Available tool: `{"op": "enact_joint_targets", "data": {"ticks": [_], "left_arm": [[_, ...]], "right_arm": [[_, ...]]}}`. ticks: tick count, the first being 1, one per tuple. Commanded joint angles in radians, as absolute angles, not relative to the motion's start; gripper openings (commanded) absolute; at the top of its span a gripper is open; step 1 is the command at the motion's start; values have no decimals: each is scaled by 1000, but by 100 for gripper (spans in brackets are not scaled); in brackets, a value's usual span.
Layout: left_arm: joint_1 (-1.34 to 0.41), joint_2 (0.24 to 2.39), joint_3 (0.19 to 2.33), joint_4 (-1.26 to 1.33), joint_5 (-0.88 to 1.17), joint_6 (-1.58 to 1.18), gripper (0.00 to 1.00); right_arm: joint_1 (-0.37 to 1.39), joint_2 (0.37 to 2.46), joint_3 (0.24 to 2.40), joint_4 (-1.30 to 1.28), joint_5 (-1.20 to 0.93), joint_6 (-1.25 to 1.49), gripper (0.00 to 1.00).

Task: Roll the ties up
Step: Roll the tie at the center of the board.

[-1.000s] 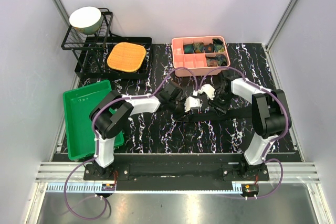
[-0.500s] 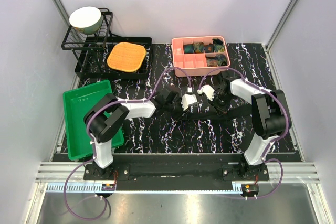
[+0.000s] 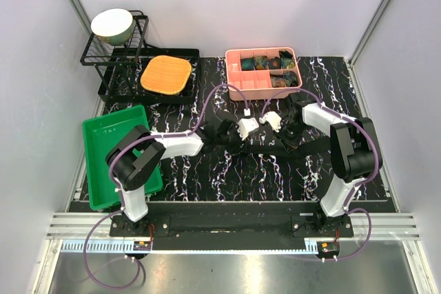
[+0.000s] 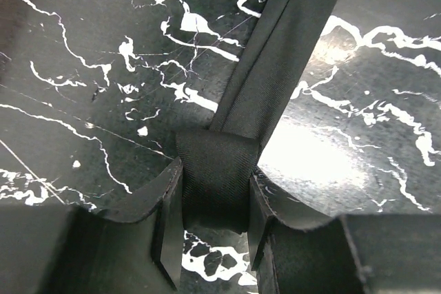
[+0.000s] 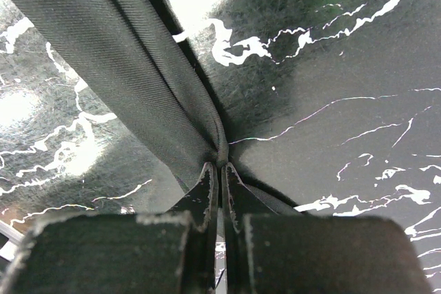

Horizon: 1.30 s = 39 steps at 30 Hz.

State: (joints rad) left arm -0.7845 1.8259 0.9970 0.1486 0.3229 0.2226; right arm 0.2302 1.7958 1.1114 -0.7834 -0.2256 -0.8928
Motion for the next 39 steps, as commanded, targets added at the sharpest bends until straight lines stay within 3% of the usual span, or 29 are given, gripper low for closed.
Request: {"op": "enact_joint_targets", "data": {"ticks": [1, 10, 15, 17, 21, 26, 30, 39], "left_arm": [[-775, 1804, 927, 150, 195, 348, 0], [-788, 1855, 919, 114, 176, 443, 0], [-801, 1858, 907, 100, 167, 434, 0], [-808, 1856, 897, 100, 167, 433, 0], [-810, 1856, 897, 95, 173, 416, 0], [-808, 1859, 897, 92, 187, 390, 0], [-808, 1861, 897, 95, 192, 376, 0], [-808, 1871, 900, 98, 201, 354, 0]], "right_arm": [[230, 1894, 1051, -736, -91, -922, 0], [229, 1924, 1119, -803, -90, -898, 1], [183, 1907, 1314, -986, -260, -755, 33], [167, 1908, 1411, -1073, -370, -657, 38], [133, 1917, 1488, -1141, -609, -473, 38], [161, 1945, 1431, -1077, -885, -238, 29], [219, 1977, 1356, -929, -914, -128, 19], [255, 2065, 1305, -689, -865, 37, 13]]}}
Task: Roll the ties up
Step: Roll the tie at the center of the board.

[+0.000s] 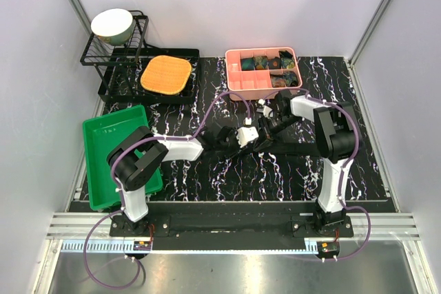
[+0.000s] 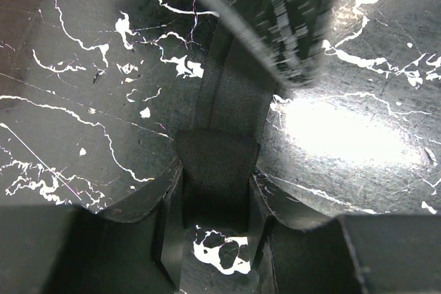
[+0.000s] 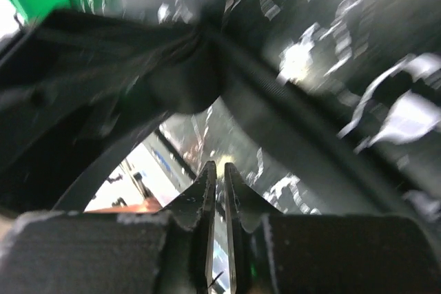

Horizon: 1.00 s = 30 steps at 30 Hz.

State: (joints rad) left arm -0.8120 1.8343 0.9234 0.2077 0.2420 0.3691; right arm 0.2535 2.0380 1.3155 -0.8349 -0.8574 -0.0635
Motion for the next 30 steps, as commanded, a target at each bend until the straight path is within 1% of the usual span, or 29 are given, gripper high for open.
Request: {"op": "enact_joint_targets", "data": {"ticks": [1, 6, 12, 16, 20, 23, 25, 29, 30], "left_arm": [[-808, 1871, 900, 97, 204, 356, 0], [-810, 1871, 902, 95, 207, 354, 0], [-802, 1858, 913, 91, 225, 345, 0], [-790, 1838, 956, 86, 268, 336, 0], [-770, 1807, 994, 87, 322, 308, 2], [-761, 1775, 992, 123, 374, 302, 6], [-755, 1769, 994, 133, 413, 301, 9], [-750, 1763, 983, 140, 437, 331, 11], [-749, 1758, 973, 124, 458, 377, 12]], "right_arm": [[253, 2072, 1307, -677, -859, 57, 13], [255, 2118, 1299, -595, -838, 136, 11], [256, 2169, 1302, -626, -733, 117, 7], [256, 2192, 1310, -652, -660, 97, 5], [255, 2212, 1335, -696, -615, 81, 2], [256, 2223, 1348, -713, -586, 74, 0], [256, 2229, 1353, -719, -578, 71, 0], [256, 2243, 1364, -735, -563, 69, 0], [256, 2246, 1367, -735, -560, 71, 0]]}}
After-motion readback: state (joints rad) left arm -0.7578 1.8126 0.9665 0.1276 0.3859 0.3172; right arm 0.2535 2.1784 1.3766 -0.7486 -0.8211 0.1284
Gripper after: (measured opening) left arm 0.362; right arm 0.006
